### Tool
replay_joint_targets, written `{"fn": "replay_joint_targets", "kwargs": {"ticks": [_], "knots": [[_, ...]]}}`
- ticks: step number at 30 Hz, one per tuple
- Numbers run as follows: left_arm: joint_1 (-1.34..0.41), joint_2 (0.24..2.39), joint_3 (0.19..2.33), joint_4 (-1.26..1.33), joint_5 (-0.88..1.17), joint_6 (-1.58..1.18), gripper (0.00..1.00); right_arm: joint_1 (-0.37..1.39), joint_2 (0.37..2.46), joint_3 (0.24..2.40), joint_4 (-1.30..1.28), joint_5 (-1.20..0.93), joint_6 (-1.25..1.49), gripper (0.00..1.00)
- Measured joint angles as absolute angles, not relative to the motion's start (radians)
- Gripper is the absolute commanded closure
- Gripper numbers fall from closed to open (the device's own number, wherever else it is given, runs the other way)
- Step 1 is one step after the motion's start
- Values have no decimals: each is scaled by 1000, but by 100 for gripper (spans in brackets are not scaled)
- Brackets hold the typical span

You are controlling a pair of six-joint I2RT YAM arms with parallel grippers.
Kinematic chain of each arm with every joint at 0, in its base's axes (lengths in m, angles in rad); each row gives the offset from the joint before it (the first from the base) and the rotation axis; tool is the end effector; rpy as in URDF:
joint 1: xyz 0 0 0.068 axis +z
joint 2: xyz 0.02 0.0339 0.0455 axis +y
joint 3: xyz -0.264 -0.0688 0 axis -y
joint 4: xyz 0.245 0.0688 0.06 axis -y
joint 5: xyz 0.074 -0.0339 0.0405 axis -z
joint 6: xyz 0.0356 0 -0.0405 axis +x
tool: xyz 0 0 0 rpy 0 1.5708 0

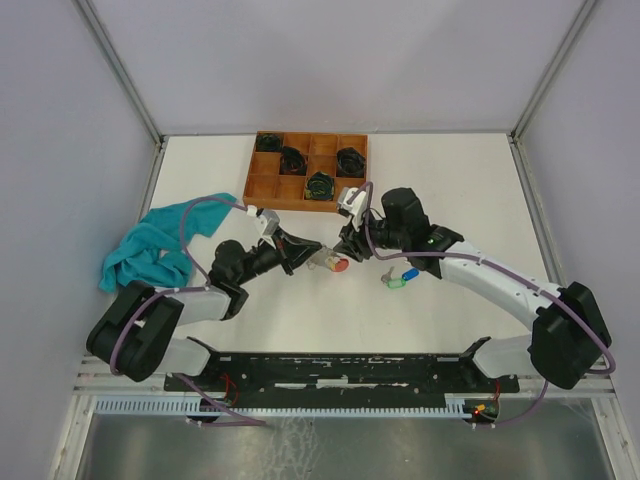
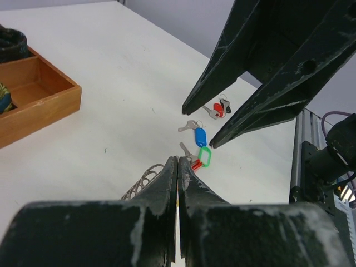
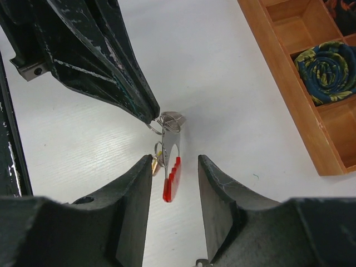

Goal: Put the keys on the keyring

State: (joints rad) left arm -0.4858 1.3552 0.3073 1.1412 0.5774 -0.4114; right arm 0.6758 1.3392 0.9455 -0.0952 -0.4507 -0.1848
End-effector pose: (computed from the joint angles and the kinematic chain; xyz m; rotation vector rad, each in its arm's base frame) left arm 0.2042 -0.1298 0.1988 0.5534 1.5049 -1.1338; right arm 0.2262 0.2012 0.2821 -1.1253 1.7666 0.7644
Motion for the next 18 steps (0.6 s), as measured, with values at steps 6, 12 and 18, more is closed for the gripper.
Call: {"fn": "replay_joint_targets", "kwargs": {"ticks": [6, 12, 18], "knots": [[-486, 1402, 307, 1281, 624, -365, 97, 669, 1344, 892, -31, -449, -163, 55], [-487, 1452, 302, 1387, 666, -336, 97, 632, 1346, 873, 16, -455, -142, 57], [-487, 1484, 302, 1430, 711, -296, 97, 621, 1368, 864, 56, -479, -121, 59]]}}
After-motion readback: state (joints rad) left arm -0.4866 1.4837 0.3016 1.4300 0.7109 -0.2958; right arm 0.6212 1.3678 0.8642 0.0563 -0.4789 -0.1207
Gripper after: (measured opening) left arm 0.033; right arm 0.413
